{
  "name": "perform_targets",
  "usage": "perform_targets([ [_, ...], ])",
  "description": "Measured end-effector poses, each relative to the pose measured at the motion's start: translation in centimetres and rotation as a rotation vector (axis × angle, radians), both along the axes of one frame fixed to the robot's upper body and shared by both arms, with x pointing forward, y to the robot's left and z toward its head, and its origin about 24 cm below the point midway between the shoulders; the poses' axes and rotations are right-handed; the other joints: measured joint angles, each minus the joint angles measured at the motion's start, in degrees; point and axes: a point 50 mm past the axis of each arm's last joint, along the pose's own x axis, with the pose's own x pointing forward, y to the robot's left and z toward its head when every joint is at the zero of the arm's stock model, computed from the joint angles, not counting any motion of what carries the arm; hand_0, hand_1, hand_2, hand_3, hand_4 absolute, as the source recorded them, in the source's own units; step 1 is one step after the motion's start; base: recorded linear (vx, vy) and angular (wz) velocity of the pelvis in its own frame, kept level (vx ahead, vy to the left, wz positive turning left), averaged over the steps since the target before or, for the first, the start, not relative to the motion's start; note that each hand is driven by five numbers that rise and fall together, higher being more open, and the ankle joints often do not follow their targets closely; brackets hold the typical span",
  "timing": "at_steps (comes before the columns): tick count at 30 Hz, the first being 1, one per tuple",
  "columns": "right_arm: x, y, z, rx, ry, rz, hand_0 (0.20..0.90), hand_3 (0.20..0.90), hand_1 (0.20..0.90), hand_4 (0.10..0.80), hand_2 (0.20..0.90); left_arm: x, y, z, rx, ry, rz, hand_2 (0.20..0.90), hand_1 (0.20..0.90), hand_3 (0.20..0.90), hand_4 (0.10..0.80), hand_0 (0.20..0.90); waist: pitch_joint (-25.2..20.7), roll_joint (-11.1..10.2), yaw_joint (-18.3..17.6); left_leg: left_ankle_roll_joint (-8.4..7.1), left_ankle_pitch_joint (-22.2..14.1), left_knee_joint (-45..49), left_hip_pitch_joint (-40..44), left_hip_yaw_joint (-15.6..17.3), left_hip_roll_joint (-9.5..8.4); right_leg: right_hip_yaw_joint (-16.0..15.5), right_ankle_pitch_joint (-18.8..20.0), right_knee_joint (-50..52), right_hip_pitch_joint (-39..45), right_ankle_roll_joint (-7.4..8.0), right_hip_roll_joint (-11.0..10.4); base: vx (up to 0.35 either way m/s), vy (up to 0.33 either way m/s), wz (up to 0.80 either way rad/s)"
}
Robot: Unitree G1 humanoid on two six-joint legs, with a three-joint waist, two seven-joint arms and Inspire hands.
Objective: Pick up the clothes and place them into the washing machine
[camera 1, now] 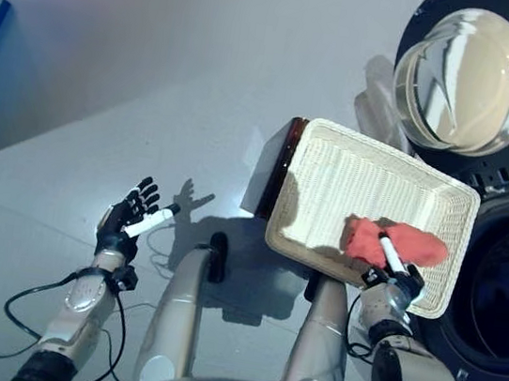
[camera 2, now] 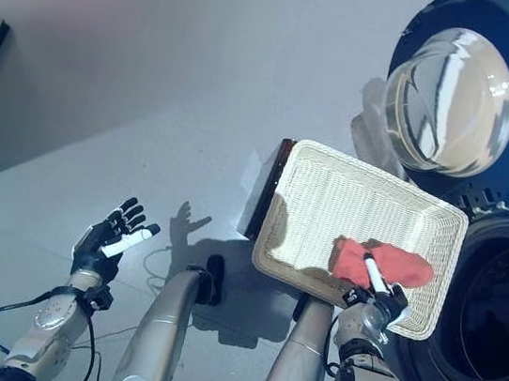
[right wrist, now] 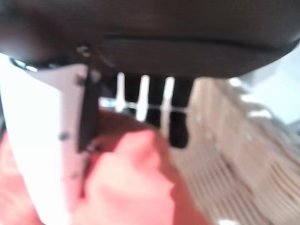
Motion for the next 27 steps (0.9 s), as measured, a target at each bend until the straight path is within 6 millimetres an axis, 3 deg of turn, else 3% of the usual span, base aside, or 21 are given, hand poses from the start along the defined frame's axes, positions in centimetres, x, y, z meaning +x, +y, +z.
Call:
perform_targets([
  [6,-1.2,-1.7,0.0,0.18,-0.2,-0.296,0.2,0.2,0.2,0.3,0.2,-0.3,-0.1,-0.4,-0.036,0.013,-0.003,0.9,0.9,0.9,0.8,0.9,0.22,0.22,0.03,-0.68,0.23,-0.98,0.95,1.08,0.58,1.12,0.09,-0.07,-0.83,-0.25,0.57,0.014,-0.019,-0.12],
  [15,-0.7,-3.6,1.6,0.237,-0.357,-0.459,0.2,0.2,0.2,0.3,0.2,-0.4,-0.4,-0.5,-0.076,0.015,-0.025,0.9,0.9,0.9,0.8,0.9,1.38,2.62,-0.83,-0.8,0.18,-1.51,1.74,1.47,0.6,1.97,0.07,-0.06,-0.84,-0.29,0.8,-0.015,-0.009,-0.03],
  [19,-0.4,-5.9,3.5,0.273,-0.477,-0.599,0.2,0.2,0.2,0.3,0.2,-0.4,-0.5,-0.5,-0.077,0.014,-0.029,0.9,0.9,0.9,0.8,0.9,1.37,3.19,-0.97,-0.76,0.15,-1.64,1.79,1.84,0.6,2.27,0.07,-0.09,-1.07,-0.28,0.8,0.003,-0.003,-0.01],
  [27,0.4,-12.1,10.7,0.157,-0.666,-0.667,0.2,0.2,0.2,0.3,0.2,-0.3,-0.6,-0.3,-0.083,0.006,-0.051,0.9,0.9,0.9,0.8,0.9,1.2,4.66,-0.81,-0.6,0.05,-2.11,1.84,2.7,0.58,3.18,0.07,-0.04,-1.91,-0.27,0.83,0.004,-0.009,-0.02],
])
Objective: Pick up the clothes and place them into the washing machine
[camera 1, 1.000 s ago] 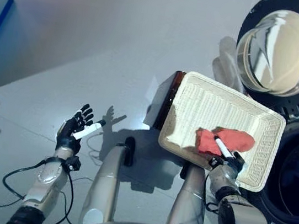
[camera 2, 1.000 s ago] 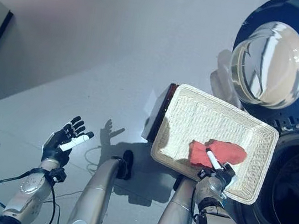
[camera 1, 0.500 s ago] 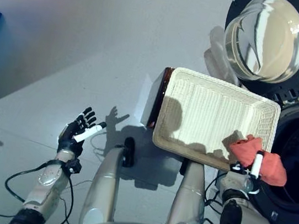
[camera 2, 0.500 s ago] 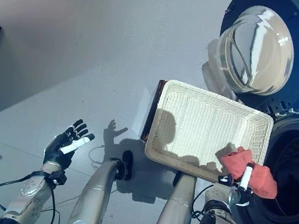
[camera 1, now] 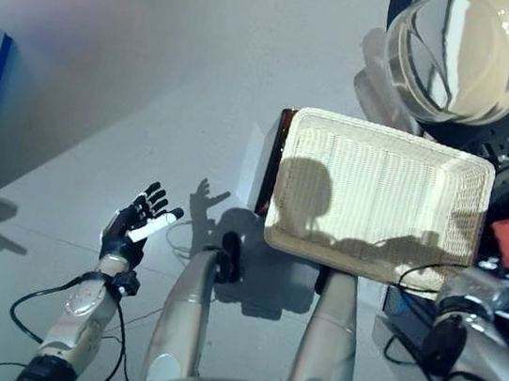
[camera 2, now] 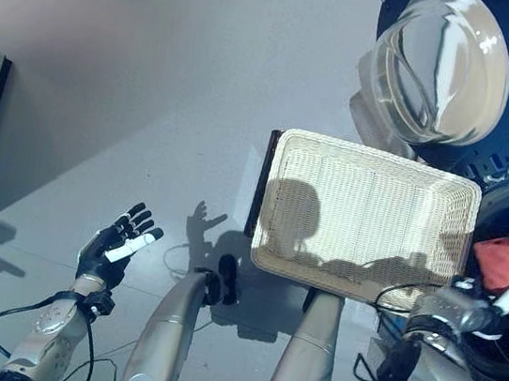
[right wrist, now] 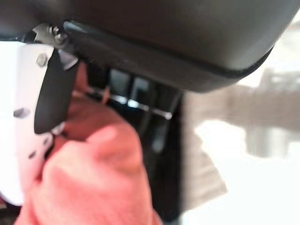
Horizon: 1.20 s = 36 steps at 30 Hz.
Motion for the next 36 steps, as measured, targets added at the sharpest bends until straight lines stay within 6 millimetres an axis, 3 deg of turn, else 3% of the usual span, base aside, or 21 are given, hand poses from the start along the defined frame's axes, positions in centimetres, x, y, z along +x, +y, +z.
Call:
perform_targets([
  [3,-0.3,-1.4,1.7,-0.009,-0.038,-0.047,0.2,0.2,0.2,0.3,0.2,0.0,-0.2,0.0,0.0,0.001,-0.009,0.9,0.9,0.9,0.8,0.9,0.08,0.54,0.13,0.0,0.0,-0.01,0.01,0.07,0.0,0.06,0.0,0.0,-0.03,0.0,-0.02,0.0,0.0,0.0],
  [10,-4.3,-5.4,3.6,0.075,-0.025,-0.256,0.2,0.2,0.2,0.3,0.2,0.0,-1.1,0.2,-0.032,-0.005,-0.055,0.9,0.9,0.9,0.8,0.9,0.08,3.04,1.13,0.4,-0.31,-0.17,1.08,1.6,-0.2,1.63,0.0,0.18,-0.13,0.01,-0.18,0.007,0.011,-0.05],
  [21,-4.8,-6.2,4.9,0.131,-0.063,-0.317,0.208,0.208,0.208,0.306,0.208,-0.2,-1.0,0.2,-0.044,0.003,-0.053,0.9,0.9,0.9,0.8,0.9,-0.06,4.04,1.06,0.44,-0.97,0.52,1.02,2.69,-0.17,3.12,-0.17,0.99,-1.25,0.25,-0.04,0.004,0.003,-0.03],
  [23,-4.6,-6.1,5.1,0.131,-0.059,-0.314,0.42,0.42,0.42,0.457,0.42,-0.3,-0.7,0.2,-0.034,0.006,-0.054,0.9,0.9,0.9,0.8,0.9,-0.06,4.04,1.06,0.47,-1.14,0.65,0.96,2.74,-0.16,3.16,-0.17,0.97,-1.31,0.26,-0.03,-0.001,-0.008,-0.02],
  [24,-4.6,-6.1,5.1,0.135,-0.06,-0.316,0.9,0.9,0.9,0.8,0.9,-0.3,-0.6,0.3,-0.029,0.006,-0.055,0.9,0.9,0.9,0.8,0.9,-0.07,4.05,1.04,0.47,-1.21,0.68,0.95,2.77,-0.16,3.18,-0.19,0.96,-1.32,0.29,-0.03,0.0,0.0,0.0],
  [36,-4.3,-6.0,5.1,0.11,-0.043,-0.293,0.9,0.9,0.9,0.8,0.9,-0.3,-0.5,0.3,-0.027,0.008,-0.051,0.9,0.9,0.9,0.8,0.9,-0.08,4.01,0.93,0.56,-1.55,1.12,0.83,2.68,-0.11,3.07,-0.27,1.01,-1.15,0.41,-0.01,0.0,0.0,0.0],
])
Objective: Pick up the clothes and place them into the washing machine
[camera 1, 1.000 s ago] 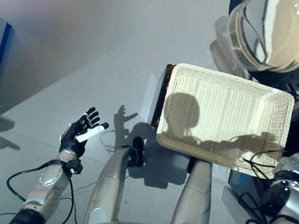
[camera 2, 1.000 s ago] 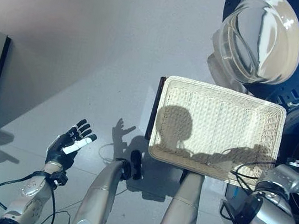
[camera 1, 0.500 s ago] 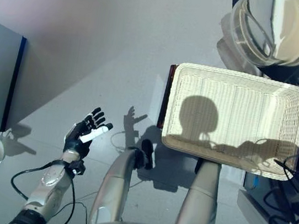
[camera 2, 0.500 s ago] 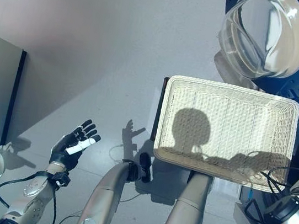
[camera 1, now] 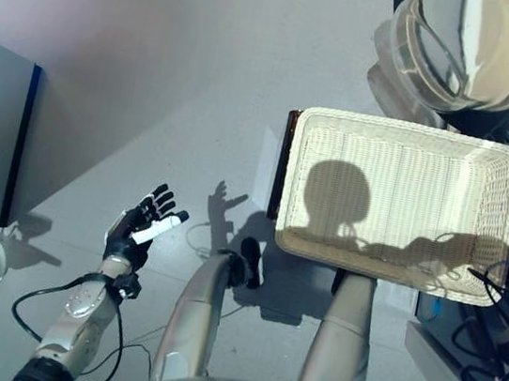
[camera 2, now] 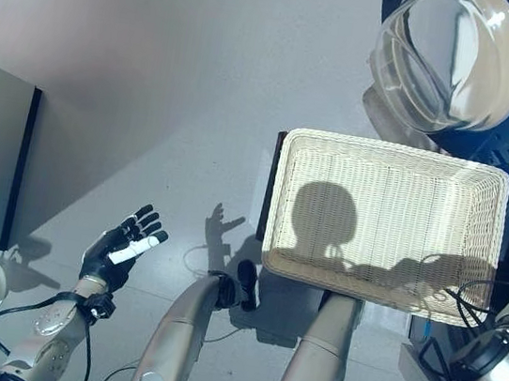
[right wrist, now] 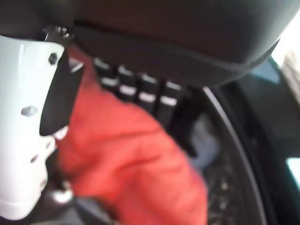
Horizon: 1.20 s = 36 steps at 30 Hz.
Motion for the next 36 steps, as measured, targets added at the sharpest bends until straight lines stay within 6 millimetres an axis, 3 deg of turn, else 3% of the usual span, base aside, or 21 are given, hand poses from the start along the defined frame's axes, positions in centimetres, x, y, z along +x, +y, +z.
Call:
perform_targets([
  [6,0.5,0.6,-0.7,-0.023,0.042,0.049,0.9,0.9,0.9,0.8,0.9,0.0,0.0,0.0,-0.014,0.002,0.005,0.9,0.9,0.9,0.8,0.9,-0.65,-0.32,-0.04,0.01,0.05,-0.21,0.46,-0.64,0.06,-0.92,0.38,-1.09,1.51,0.51,0.1,0.006,-0.006,0.02],
  [9,0.8,1.4,-2.5,-0.057,0.192,0.156,0.9,0.9,0.9,0.8,0.9,-0.2,0.1,-0.3,-0.015,0.014,0.012,0.9,0.9,0.9,0.8,0.9,-1.22,-1.57,-0.14,-0.15,0.54,-2.19,3.21,-1.15,-0.02,-1.84,0.74,-3.21,4.91,0.6,0.12,0.015,-0.034,0.04],
  [11,1.1,3.4,-5.6,-0.014,0.252,0.249,0.9,0.9,0.9,0.8,0.9,-0.4,0.3,-0.5,-0.012,0.022,0.016,0.9,0.9,0.9,0.8,0.9,-2.85,-3.56,0.15,-0.61,1.85,-5.54,5.29,-1.23,-0.08,-2.67,1.64,-6.06,6.87,0.26,0.35,0.023,-0.032,0.01],
  [13,1.1,4.9,-7.8,0.022,0.294,0.306,0.9,0.9,0.9,0.8,0.9,-0.2,0.2,-0.3,-0.014,0.014,0.008,0.9,0.9,0.9,0.8,0.9,-3.04,-4.12,0.12,-0.99,3.08,-8.06,6.83,-2.19,-0.08,-4.14,2.17,-8.29,9.22,0.1,0.44,0.041,-0.033,0.15],
  [19,0.4,6.8,-10.7,0.02,0.438,0.421,0.9,0.9,0.9,0.8,0.9,-0.4,0.6,-0.9,0.006,0.036,0.028,0.9,0.9,0.9,0.8,0.9,-3.27,-5.43,0.16,-1.74,5.61,-14.04,11.39,-3.27,-0.24,-6.63,3.49,-13.05,14.47,-0.29,0.65,0.054,-0.027,0.08],
  [25,0.4,10.3,-14.0,0.015,0.559,0.592,0.9,0.9,0.9,0.8,0.9,-0.7,1.1,-1.4,0.03,0.061,0.05,0.9,0.9,0.9,0.8,0.9,-3.87,-8.77,-0.1,-2.83,8.17,-20.77,18.35,-4.36,-0.08,-8.59,4.6,-18.07,21.39,-0.86,1.41,0.086,-0.022,0.04],
  [30,0.0,12.8,-16.1,0.033,0.609,0.692,0.9,0.9,0.9,0.8,0.9,-1.1,1.3,-2.4,0.036,0.103,0.098,0.9,0.9,0.9,0.8,0.9,-4.32,-9.82,-0.23,-3.2,9.86,-25.25,23.66,-4.7,0.1,-10.23,6.36,-23.64,27.66,-1.03,2.05,0.108,-0.029,0.0],
  [36,-0.9,17.4,-19.3,-0.041,0.81,1.024,0.9,0.9,0.9,0.8,0.9,-2.0,1.6,-3.8,0.057,0.163,0.13,0.9,0.9,0.9,0.8,0.9,-5.62,-12.12,-0.56,-4.01,11.78,-31.38,30.0,-4.43,0.83,-11.37,10.1,-32.42,35.09,-1.4,3.71,0.086,-0.037,-0.08],
])
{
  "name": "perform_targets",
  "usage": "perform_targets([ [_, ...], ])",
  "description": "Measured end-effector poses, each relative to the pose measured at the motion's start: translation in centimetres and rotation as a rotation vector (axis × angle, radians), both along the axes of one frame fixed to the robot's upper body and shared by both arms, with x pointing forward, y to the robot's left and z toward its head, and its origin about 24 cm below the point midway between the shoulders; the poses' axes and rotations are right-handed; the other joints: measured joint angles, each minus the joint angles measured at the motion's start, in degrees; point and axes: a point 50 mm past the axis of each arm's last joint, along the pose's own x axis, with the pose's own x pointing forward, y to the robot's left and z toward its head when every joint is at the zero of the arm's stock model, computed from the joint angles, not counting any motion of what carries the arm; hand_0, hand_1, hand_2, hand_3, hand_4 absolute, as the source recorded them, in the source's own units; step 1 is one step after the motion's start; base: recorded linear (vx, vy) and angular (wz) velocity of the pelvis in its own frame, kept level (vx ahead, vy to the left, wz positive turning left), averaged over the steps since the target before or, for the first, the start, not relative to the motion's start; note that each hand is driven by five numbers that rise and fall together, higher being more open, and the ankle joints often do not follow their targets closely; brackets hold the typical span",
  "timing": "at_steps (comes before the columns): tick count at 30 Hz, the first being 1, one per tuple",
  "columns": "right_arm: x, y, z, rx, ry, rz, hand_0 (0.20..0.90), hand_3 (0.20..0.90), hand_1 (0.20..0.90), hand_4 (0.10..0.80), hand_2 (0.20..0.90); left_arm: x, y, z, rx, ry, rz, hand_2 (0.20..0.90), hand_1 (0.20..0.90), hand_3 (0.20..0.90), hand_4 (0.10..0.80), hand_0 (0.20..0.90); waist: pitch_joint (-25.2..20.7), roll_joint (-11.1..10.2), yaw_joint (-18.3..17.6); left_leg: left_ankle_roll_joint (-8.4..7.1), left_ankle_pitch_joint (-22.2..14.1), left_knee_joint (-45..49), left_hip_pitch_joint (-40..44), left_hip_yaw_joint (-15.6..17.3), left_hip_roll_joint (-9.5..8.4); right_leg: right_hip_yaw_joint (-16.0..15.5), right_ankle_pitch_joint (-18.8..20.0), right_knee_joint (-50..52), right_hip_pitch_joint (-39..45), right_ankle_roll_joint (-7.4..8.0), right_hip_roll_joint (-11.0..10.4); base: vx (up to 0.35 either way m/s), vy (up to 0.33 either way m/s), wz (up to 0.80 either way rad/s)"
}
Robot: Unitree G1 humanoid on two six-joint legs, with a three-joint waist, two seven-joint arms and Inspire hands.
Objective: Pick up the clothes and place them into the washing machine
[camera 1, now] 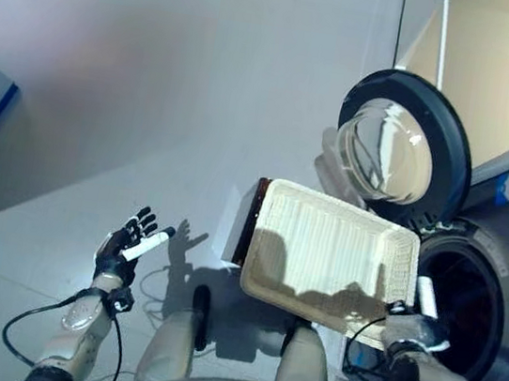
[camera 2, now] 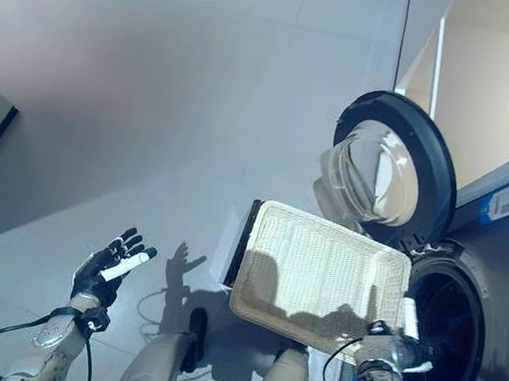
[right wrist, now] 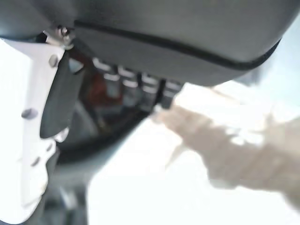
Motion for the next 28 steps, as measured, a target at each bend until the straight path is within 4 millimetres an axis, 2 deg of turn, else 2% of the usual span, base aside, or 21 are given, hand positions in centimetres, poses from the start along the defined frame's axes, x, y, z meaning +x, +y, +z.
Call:
perform_targets([
  [2,-0.2,1.8,-0.8,-0.009,0.01,0.156,0.9,0.9,0.9,0.8,0.9,-0.2,0.2,-0.2,-0.005,0.007,0.027,0.9,0.9,0.9,0.8,0.9,-0.39,-1.24,-0.72,-0.45,0.54,-1.98,2.53,0.22,0.51,-0.07,1.33,-2.83,2.53,0.1,0.8,0.068,-0.032,-0.17],
  [4,-0.3,2.8,-1.1,-0.026,0.003,0.282,0.9,0.9,0.9,0.8,0.9,-0.4,0.2,-0.4,0.003,0.016,0.021,0.9,0.9,0.9,0.8,0.9,-1.06,-2.12,-0.57,-0.87,0.91,-3.66,4.32,0.54,0.89,-0.07,1.7,-4.23,3.91,-0.16,1.32,0.075,-0.029,-0.18],
  [8,-1.8,3.5,-2.0,-0.044,0.033,0.41,0.9,0.9,0.9,0.8,0.9,-0.6,0.6,-0.8,0.012,0.03,0.046,0.9,0.9,0.9,0.8,0.9,-2.99,-3.71,-1.16,-1.74,2.07,-7.18,7.55,1.37,1.92,0.02,2.26,-6.3,5.88,-0.67,2.64,0.094,-0.028,-0.14],
  [11,-3.6,3.6,-2.9,-0.056,0.099,0.467,0.9,0.9,0.9,0.8,0.9,-1.1,0.4,-1.1,0.023,0.049,0.03,0.9,0.9,0.9,0.8,0.9,-3.57,-4.31,-1.17,-2.44,2.63,-10.1,12.21,1.55,2.83,0.05,2.27,-7.86,9.61,-0.93,3.83,0.082,-0.013,-0.11],
  [16,-6.0,4.4,-4.1,-0.052,0.195,0.571,0.9,0.9,0.9,0.8,0.9,-2.1,0.0,-2.2,0.029,0.103,0.018,0.9,0.9,0.9,0.8,0.9,-5.77,-4.38,-1.83,-3.19,3.85,-14.22,17.04,2.05,3.69,0.13,2.14,-9.34,12.8,-1.25,5.04,0.09,-0.002,-0.09],
  [19,-7.2,5.9,-4.8,-0.016,0.219,0.597,0.9,0.9,0.9,0.8,0.9,-3.4,-0.3,-3.1,0.028,0.149,0.023,0.9,0.9,0.9,0.8,0.9,-8.57,-4.3,-2.22,-3.6,4.65,-16.69,18.97,2.95,4.14,0.22,2.3,-10.56,13.66,-1.43,5.73,0.069,0.006,-0.12],
  [22,-8.5,7.2,-5.4,0.03,0.217,0.595,0.9,0.9,0.9,0.8,0.9,-3.9,-1.0,-3.5,0.007,0.167,0.035,0.9,0.9,0.9,0.8,0.9,-9.42,-3.77,-2.19,-3.85,5.21,-18.78,21.54,3.5,4.56,0.29,2.24,-10.99,15.27,-1.59,6.3,0.042,0.012,-0.07],
  [28,-8.4,7.9,-5.4,0.034,0.201,0.651,0.9,0.9,0.9,0.8,0.9,-4.0,-1.2,-3.6,0.007,0.173,0.041,0.9,0.9,0.9,0.8,0.9,-9.69,-2.96,-2.23,-3.85,5.6,-18.96,21.78,3.49,4.54,0.31,2.25,-10.98,15.4,-1.59,6.32,0.021,0.01,0.0],
])
